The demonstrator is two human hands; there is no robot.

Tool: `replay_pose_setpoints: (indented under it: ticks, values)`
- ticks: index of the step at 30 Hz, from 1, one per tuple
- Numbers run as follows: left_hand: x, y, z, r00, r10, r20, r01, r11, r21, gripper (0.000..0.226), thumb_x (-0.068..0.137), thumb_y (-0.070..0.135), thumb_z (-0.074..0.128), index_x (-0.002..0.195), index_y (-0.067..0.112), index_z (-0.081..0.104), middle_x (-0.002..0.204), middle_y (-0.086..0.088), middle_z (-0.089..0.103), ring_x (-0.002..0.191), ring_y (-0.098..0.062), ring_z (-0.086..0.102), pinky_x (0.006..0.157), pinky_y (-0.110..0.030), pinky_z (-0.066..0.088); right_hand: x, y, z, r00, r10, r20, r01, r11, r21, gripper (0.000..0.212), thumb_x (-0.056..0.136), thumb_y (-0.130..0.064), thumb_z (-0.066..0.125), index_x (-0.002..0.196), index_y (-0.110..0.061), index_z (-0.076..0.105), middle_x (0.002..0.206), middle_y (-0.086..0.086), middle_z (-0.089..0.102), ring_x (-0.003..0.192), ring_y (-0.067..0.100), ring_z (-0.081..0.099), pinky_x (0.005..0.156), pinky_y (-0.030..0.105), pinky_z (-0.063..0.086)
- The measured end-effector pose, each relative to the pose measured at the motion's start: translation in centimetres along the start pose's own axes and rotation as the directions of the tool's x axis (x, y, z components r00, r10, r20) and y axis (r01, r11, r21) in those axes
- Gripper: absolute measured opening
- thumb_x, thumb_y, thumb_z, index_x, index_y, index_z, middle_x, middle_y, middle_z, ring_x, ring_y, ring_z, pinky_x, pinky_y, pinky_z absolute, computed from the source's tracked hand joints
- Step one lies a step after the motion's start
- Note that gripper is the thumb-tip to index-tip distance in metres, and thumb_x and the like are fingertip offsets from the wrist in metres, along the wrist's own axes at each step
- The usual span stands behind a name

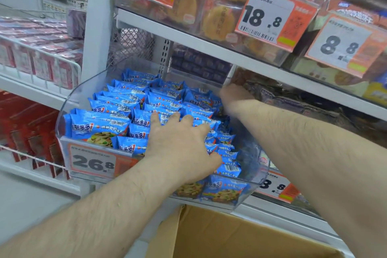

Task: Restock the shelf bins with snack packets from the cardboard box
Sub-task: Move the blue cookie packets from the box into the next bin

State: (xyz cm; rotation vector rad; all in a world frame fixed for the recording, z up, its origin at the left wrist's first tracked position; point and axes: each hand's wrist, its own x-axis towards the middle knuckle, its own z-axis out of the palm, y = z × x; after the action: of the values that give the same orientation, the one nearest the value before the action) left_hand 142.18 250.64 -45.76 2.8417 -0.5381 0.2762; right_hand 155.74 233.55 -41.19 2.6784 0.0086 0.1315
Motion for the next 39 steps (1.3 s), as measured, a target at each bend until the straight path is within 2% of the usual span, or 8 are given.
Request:
replay_pose_setpoints:
  ticks: [8, 14, 18, 23, 29, 34, 37, 39]
  values:
    - [-0.1, 0.2, -0.5, 0.999, -0.006, 0.044, 0.005, 1.000, 0.012, 0.071, 0.078, 0.075, 0.030, 0.142, 0.045, 0.030, 0.153, 0.004, 0.031, 0.146, -0.023, 0.018, 0.114, -0.063, 0.006, -2.0, 0.1, -1.0, 0.989, -0.044, 0.143, 0.041, 0.999, 0.025, 0.027, 0.087, -0.002, 0.052, 0.112, -0.006, 0.062, 0.092, 0.008, 0.062, 0.078, 0.022, 0.062, 0.063, 0.030, 0.052]
    - [-1.5, 2.7, -1.8, 0.991, 0.040, -0.129, -0.040, 0.999, 0.005, 0.075, 0.074, 0.073, 0.029, 0.134, 0.031, 0.044, 0.138, 0.001, 0.047, 0.132, -0.023, 0.037, 0.111, -0.056, 0.021, -7.8, 1.4, -1.7, 0.982, 0.053, -0.180, 0.011, 0.942, 0.335, 0.032, 0.080, -0.013, 0.054, 0.109, -0.014, 0.067, 0.109, 0.011, 0.065, 0.100, 0.032, 0.060, 0.081, 0.034, 0.051]
    - [-3.7, 5.5, -1.3, 0.908, 0.190, -0.373, -0.251, 0.960, -0.124, 0.046, 0.068, 0.052, 0.038, 0.094, 0.021, 0.059, 0.090, 0.000, 0.060, 0.089, -0.028, 0.058, 0.072, -0.039, 0.046, -14.8, 1.8, -1.1, 0.861, 0.306, -0.407, 0.022, 0.777, 0.629, 0.021, 0.073, -0.027, 0.052, 0.081, -0.022, 0.071, 0.083, -0.001, 0.070, 0.085, 0.025, 0.064, 0.076, 0.032, 0.051]
    - [-7.9, 8.2, 1.9, 0.948, 0.313, -0.051, -0.311, 0.889, -0.335, 0.018, 0.076, 0.042, 0.054, 0.087, 0.034, 0.042, 0.084, 0.011, 0.055, 0.090, -0.017, 0.057, 0.073, -0.032, 0.044, -25.1, 1.3, 3.4, 0.743, 0.510, -0.434, 0.123, 0.533, 0.837, 0.011, 0.068, -0.020, 0.055, 0.065, -0.019, 0.065, 0.051, -0.011, 0.049, 0.055, 0.010, 0.048, 0.056, 0.019, 0.037]
    - [-9.5, 9.9, 7.2, 0.851, 0.431, 0.299, -0.334, 0.885, -0.324, 0.023, 0.078, 0.032, 0.055, 0.101, 0.033, 0.054, 0.084, 0.014, 0.059, 0.094, -0.015, 0.057, 0.079, -0.030, 0.048, -31.4, 0.2, 15.9, 0.781, 0.606, -0.150, -0.062, 0.314, 0.948, 0.007, 0.069, -0.017, 0.058, 0.065, -0.023, 0.061, 0.049, -0.009, 0.050, 0.050, 0.003, 0.047, 0.054, 0.014, 0.036]
    - [-8.9, 10.3, 9.9, 0.777, 0.453, 0.438, -0.341, 0.887, -0.312, 0.022, 0.082, 0.032, 0.054, 0.103, 0.036, 0.054, 0.087, 0.015, 0.058, 0.091, -0.012, 0.055, 0.080, -0.031, 0.048, -33.2, -0.1, 27.5, 0.683, 0.624, 0.380, -0.570, 0.129, 0.811, 0.011, 0.080, -0.016, 0.058, 0.073, -0.020, 0.066, 0.066, -0.008, 0.062, 0.070, 0.011, 0.059, 0.059, 0.020, 0.038]
    - [-8.4, 9.8, 11.7, 0.737, 0.440, 0.513, -0.327, 0.897, -0.298, 0.022, 0.086, 0.031, 0.053, 0.107, 0.034, 0.055, 0.096, 0.015, 0.059, 0.092, -0.011, 0.054, 0.081, -0.034, 0.051, -33.8, -0.6, 34.4, 0.566, 0.508, 0.650, -0.807, 0.177, 0.564, 0.023, 0.085, -0.019, 0.051, 0.102, -0.023, 0.066, 0.099, 0.000, 0.066, 0.088, 0.022, 0.061, 0.066, 0.027, 0.044]
    - [-8.3, 9.3, 12.7, 0.707, 0.432, 0.561, -0.322, 0.902, -0.288, 0.022, 0.087, 0.030, 0.051, 0.109, 0.034, 0.055, 0.099, 0.015, 0.059, 0.093, -0.011, 0.055, 0.083, -0.035, 0.051, -34.6, -1.3, 38.4, 0.534, 0.343, 0.773, -0.828, 0.396, 0.396, 0.049, 0.087, -0.025, 0.053, 0.135, -0.033, 0.048, 0.132, 0.007, 0.046, 0.105, 0.027, 0.057, 0.082, 0.031, 0.048]
